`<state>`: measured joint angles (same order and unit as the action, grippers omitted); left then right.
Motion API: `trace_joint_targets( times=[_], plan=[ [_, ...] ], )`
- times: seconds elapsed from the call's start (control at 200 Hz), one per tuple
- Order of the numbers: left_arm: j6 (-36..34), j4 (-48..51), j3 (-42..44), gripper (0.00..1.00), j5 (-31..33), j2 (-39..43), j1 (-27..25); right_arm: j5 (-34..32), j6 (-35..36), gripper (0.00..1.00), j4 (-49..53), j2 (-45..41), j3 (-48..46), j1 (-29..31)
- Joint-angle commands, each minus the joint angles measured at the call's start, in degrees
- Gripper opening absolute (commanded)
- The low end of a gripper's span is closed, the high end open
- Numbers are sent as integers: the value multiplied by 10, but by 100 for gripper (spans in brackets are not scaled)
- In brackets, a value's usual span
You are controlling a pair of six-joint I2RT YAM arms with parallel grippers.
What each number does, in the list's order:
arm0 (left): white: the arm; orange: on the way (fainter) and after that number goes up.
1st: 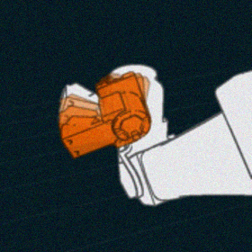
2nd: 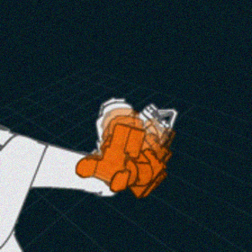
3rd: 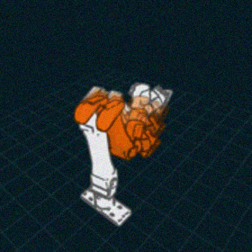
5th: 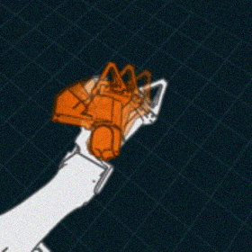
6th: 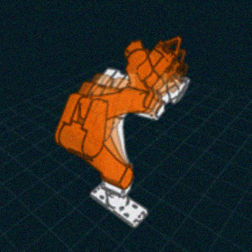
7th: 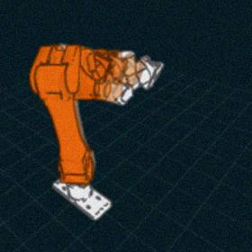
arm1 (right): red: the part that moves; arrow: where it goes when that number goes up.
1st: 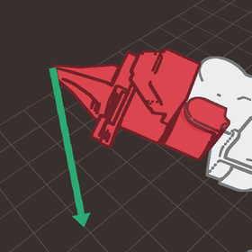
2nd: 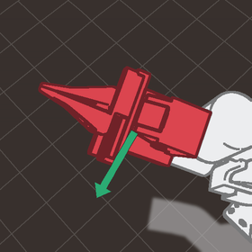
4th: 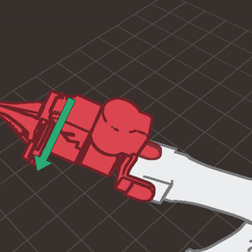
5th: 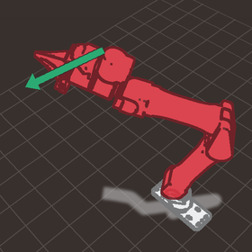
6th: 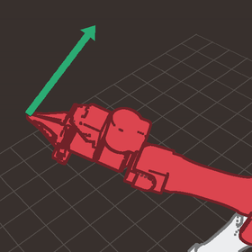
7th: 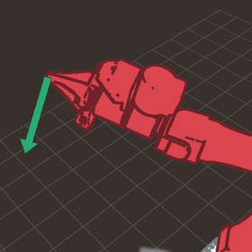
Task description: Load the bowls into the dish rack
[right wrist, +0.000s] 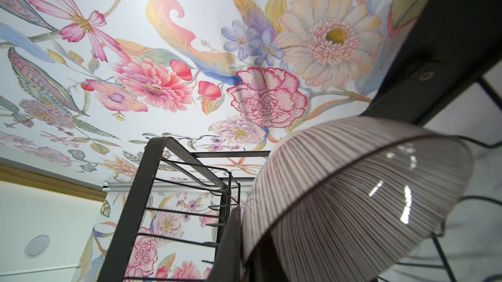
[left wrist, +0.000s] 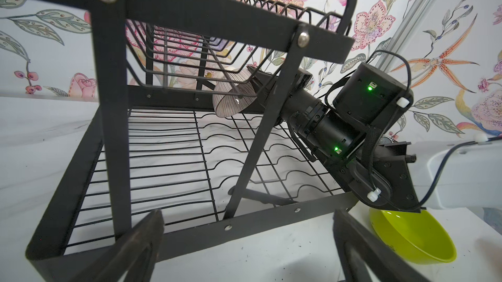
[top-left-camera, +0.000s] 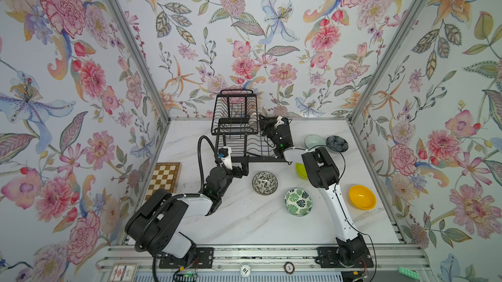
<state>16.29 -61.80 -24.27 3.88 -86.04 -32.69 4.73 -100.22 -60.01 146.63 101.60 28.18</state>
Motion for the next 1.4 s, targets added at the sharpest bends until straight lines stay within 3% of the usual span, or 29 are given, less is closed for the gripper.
trace_joint_targets(
  times=[0.0,0.661,1.031,1.396],
  plan=[
    [-6,-12,5,99,14,3,-4,-18,-27,0,-33,15,21,4],
    [2,-9,0,99,13,-11,-2,-80,-87,0,-18,17,-4,18],
    [6,-12,5,99,12,-5,-1,-132,-111,0,-36,58,59,29],
    [9,-17,9,99,10,-4,-1,-179,-132,0,-45,78,56,51]
  ],
)
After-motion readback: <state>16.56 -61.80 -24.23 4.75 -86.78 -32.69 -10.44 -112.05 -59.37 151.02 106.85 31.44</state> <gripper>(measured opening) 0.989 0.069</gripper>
